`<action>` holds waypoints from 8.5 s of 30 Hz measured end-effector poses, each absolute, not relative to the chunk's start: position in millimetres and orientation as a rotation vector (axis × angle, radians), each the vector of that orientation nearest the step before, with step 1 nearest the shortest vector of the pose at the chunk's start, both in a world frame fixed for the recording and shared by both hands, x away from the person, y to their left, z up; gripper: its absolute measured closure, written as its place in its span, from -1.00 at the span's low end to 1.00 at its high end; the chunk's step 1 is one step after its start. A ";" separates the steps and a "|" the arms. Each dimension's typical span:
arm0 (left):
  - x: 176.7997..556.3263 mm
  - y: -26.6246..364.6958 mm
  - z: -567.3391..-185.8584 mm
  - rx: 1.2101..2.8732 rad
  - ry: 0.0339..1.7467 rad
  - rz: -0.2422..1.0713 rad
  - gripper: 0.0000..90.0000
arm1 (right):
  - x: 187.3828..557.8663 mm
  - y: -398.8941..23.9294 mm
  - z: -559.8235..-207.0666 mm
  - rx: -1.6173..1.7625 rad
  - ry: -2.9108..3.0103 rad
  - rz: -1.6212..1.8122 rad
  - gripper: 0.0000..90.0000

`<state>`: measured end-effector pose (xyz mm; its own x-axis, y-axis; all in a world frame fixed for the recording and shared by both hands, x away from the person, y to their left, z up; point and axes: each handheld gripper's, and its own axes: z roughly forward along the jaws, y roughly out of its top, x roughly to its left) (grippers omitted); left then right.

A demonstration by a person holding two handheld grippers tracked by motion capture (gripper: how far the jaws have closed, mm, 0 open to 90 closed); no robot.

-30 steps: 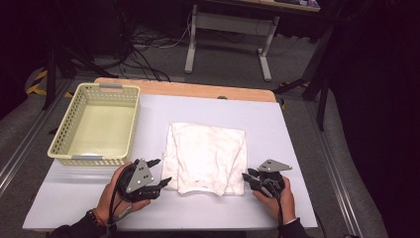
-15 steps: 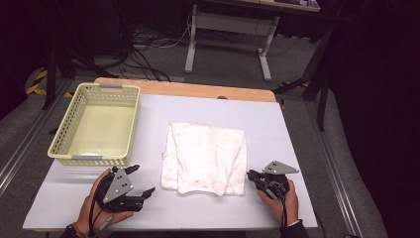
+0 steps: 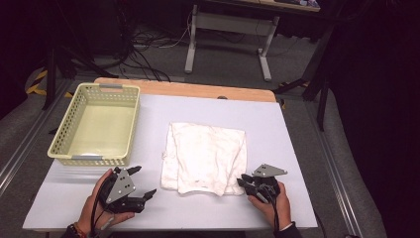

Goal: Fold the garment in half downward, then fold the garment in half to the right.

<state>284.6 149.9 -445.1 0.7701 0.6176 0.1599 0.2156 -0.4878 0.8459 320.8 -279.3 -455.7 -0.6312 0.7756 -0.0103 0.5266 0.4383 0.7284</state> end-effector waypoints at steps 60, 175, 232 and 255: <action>273.1 176.7 -449.7 2.015 0.729 0.581 -0.76 | 290.9 -237.6 -395.4 0.658 2.121 1.378 -0.37; 507.7 -53.9 -398.3 2.093 0.784 0.361 0.92 | 276.2 -207.4 -429.9 0.768 2.164 1.264 0.88; 408.3 -15.0 -460.8 2.190 0.762 0.258 0.14 | 294.1 -263.5 -423.3 0.939 2.046 0.944 0.89; 429.5 -38.9 -459.8 2.194 0.771 0.178 0.91 | 286.0 -237.3 -416.6 0.823 2.077 1.159 0.15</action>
<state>429.5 -38.9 -459.8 0.8055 0.5808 -0.1178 0.4701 -0.5051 0.7238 286.0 -237.3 -416.6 -0.6173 0.7581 -0.2104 0.2191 0.4224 0.8795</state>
